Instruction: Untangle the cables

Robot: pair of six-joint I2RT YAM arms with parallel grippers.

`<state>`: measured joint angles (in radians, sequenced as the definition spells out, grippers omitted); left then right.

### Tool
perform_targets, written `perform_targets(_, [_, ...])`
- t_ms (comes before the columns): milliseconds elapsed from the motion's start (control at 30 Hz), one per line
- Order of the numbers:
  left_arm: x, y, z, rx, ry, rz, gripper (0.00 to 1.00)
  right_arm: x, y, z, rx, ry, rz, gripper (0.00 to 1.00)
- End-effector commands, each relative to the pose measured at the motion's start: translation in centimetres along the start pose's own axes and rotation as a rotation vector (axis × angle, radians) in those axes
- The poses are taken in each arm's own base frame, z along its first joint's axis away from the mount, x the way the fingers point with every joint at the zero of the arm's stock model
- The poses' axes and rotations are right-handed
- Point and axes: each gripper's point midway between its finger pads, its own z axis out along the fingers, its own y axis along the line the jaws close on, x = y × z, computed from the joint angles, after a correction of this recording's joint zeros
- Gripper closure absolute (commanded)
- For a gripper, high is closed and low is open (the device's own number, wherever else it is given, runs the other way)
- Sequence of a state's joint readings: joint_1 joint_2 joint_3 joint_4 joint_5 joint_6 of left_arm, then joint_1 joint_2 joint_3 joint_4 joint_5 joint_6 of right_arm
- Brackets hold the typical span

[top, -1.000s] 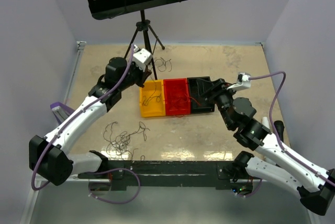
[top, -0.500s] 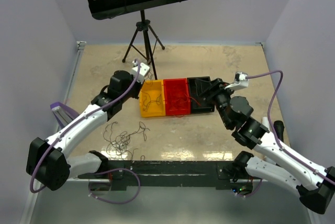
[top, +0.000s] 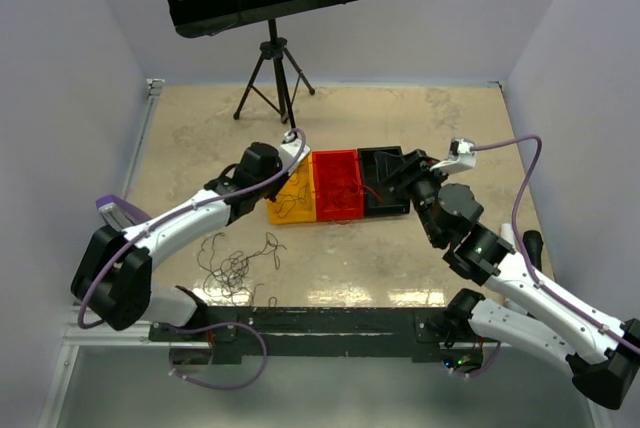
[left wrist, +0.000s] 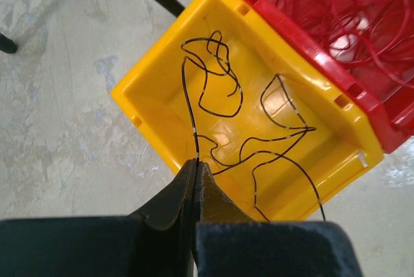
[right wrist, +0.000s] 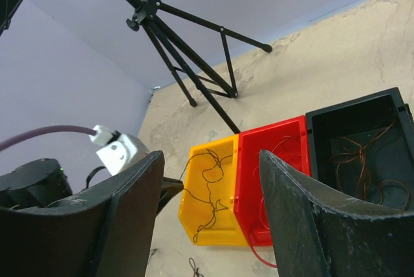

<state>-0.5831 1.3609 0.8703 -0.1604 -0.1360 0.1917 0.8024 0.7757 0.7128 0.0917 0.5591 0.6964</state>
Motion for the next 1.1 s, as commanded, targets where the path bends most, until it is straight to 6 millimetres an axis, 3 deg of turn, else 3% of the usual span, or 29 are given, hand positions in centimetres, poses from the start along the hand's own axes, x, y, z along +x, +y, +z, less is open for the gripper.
perform_targets(0, [0.3, 1.3, 1.5, -0.067, 0.025, 0.081, 1.0, -0.7, -0.5, 0.0, 0.023, -0.032, 0.012, 0.36])
perform_targets(300, [0.1, 0.6, 5.2, -0.036, 0.064, 0.133, 1.0, 0.4, -1.3, 1.2, 0.061, -0.013, -0.006, 0.36])
perform_targets(433, [-1.0, 0.4, 5.4, -0.016, 0.036, 0.112, 1.0, 0.5, -1.2, 1.4, 0.051, -0.011, -0.006, 0.36])
perform_targets(733, [-6.0, 0.1, 1.9, 0.078, -0.074, 0.092, 0.5, 1.5, -1.3, 1.7, 0.05, 0.015, -0.008, 0.37])
perform_targets(833, [-7.5, 0.5, 0.6, 0.093, -0.08, 0.096, 0.41, 1.5, -1.3, 1.8, 0.052, 0.022, -0.017, 0.37])
perform_targets(967, [-9.0, 2.4, -1.4, 0.102, -0.117, 0.062, 0.23, 1.2, -0.5, 1.9, 0.031, 0.031, -0.039, 0.37])
perform_targets(1067, [-9.5, 4.8, -3.3, 0.11, -0.138, 0.028, 0.2, 2.4, 0.2, 2.2, -0.009, 0.076, -0.06, 0.37])
